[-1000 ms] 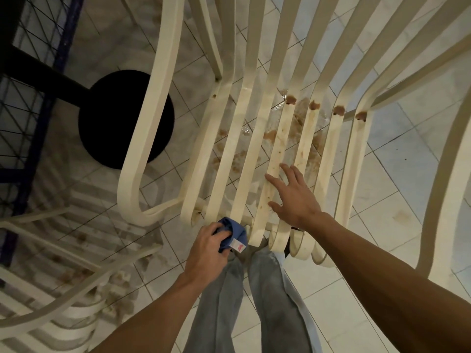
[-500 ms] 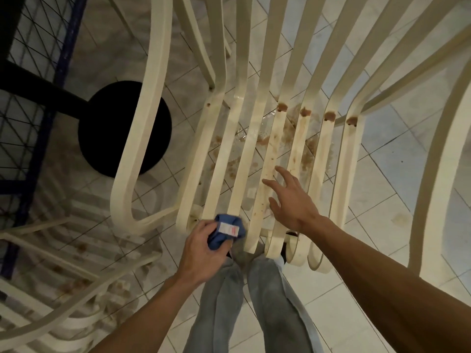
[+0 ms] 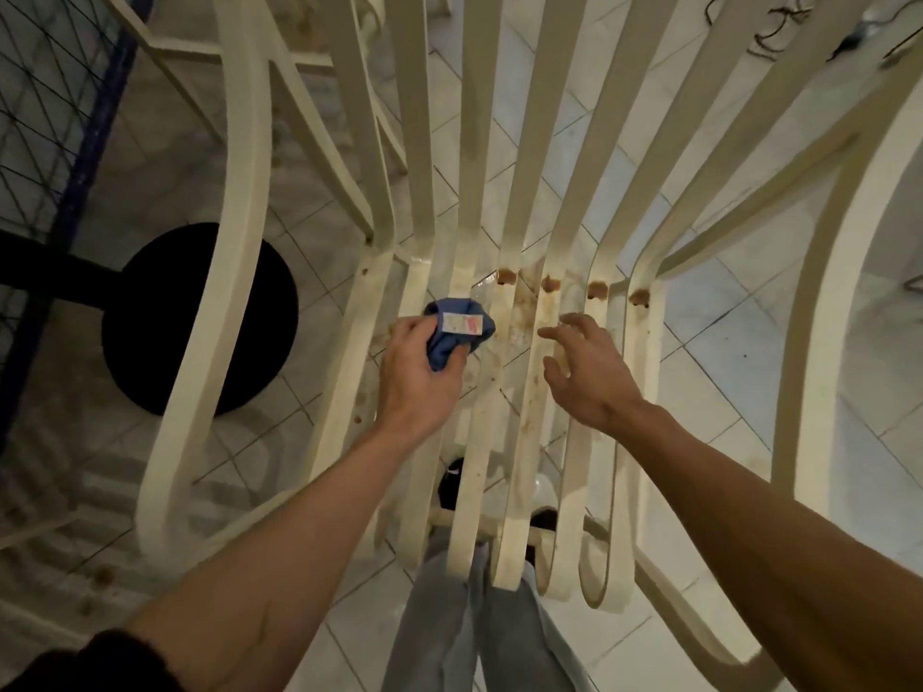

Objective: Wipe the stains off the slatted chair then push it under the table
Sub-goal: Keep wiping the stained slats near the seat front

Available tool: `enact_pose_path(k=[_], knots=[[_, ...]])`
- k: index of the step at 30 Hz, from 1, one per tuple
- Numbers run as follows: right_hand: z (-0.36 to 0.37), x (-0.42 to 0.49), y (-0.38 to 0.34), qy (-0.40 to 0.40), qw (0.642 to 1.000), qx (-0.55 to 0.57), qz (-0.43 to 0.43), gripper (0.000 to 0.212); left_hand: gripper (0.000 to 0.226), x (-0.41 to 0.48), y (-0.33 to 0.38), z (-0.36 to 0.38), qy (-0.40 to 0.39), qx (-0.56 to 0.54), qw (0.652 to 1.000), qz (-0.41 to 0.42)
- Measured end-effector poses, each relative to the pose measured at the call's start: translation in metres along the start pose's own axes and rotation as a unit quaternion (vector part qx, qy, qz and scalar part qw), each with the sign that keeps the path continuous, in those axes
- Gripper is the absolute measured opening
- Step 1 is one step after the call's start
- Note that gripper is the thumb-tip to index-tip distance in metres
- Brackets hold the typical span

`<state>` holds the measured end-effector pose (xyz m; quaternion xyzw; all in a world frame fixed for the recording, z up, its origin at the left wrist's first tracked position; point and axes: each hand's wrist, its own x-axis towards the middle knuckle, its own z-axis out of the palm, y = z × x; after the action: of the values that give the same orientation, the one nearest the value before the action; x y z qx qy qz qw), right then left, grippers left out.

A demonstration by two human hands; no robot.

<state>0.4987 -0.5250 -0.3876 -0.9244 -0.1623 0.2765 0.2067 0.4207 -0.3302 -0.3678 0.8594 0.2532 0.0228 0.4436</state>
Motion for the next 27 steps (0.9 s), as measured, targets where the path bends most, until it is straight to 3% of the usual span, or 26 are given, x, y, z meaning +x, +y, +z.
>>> enact_pose_path(k=[8, 15, 27], knots=[[0.005, 0.046, -0.004, -0.031, 0.999, -0.031, 0.008, 0.053, 0.033, 0.1, 0.004, 0.039, -0.052, 0.127, 0.983, 0.124], [0.017, 0.053, -0.002, 0.001, 0.999, -0.042, 0.007, 0.06, 0.03, 0.143, 0.007, 0.061, -0.1, 0.221, 0.952, 0.187], [0.018, 0.054, 0.0, 0.002, 0.999, -0.051, 0.007, 0.061, 0.029, 0.121, -0.007, 0.059, -0.198, 0.263, 0.939, 0.1]])
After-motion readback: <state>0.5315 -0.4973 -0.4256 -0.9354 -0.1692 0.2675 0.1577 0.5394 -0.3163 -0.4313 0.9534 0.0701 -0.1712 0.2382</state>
